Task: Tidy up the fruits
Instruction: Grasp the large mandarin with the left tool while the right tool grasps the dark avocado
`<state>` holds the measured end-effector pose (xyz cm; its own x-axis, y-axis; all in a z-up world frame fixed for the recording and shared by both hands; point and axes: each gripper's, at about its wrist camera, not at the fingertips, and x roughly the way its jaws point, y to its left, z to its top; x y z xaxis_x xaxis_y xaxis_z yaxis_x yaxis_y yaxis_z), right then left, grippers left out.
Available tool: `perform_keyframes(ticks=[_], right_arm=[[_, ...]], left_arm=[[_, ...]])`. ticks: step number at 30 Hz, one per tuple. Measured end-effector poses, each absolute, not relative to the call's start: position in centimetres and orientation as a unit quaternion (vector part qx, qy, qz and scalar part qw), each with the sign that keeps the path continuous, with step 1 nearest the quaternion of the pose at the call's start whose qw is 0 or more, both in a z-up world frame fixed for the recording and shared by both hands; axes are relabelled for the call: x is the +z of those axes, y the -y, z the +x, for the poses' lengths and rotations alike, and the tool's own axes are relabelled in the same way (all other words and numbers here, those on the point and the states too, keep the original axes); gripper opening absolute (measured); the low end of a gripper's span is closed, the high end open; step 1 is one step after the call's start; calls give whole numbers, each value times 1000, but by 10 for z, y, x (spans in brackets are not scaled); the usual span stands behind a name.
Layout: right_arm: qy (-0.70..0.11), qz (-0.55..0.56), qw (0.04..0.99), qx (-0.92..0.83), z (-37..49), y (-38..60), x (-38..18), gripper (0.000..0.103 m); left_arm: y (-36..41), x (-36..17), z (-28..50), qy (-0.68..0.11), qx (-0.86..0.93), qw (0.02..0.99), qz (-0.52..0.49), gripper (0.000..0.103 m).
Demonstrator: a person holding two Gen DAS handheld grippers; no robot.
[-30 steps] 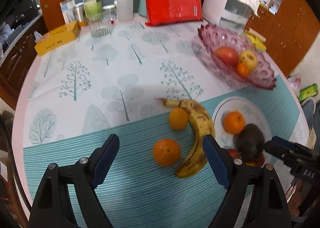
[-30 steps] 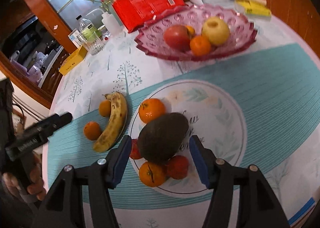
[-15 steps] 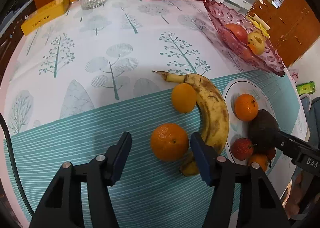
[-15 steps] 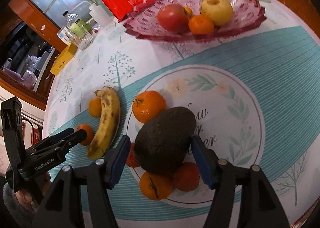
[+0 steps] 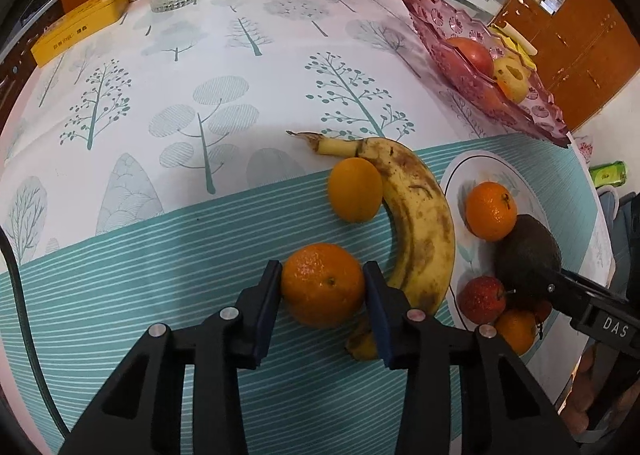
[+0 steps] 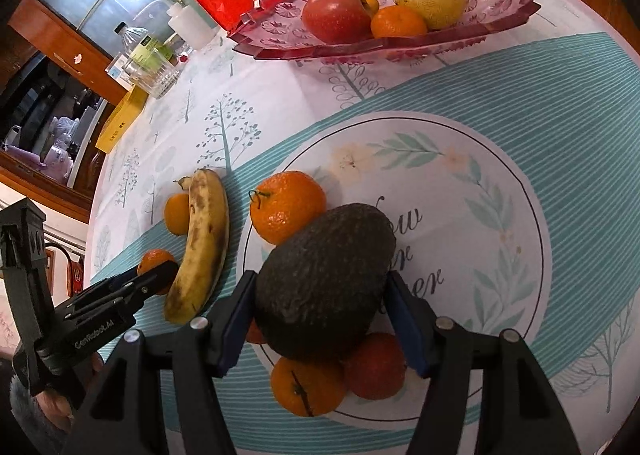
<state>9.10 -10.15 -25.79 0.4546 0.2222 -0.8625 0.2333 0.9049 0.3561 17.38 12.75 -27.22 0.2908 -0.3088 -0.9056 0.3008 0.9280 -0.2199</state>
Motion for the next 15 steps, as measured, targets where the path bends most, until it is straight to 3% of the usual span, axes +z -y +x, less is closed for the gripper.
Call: perform_keyframes(ticks=[15], right_arm=[[-475,242,846,26,72,110,-232,61]], left_arm=[[-118,-203,161,-503,-191,843,-4,38]])
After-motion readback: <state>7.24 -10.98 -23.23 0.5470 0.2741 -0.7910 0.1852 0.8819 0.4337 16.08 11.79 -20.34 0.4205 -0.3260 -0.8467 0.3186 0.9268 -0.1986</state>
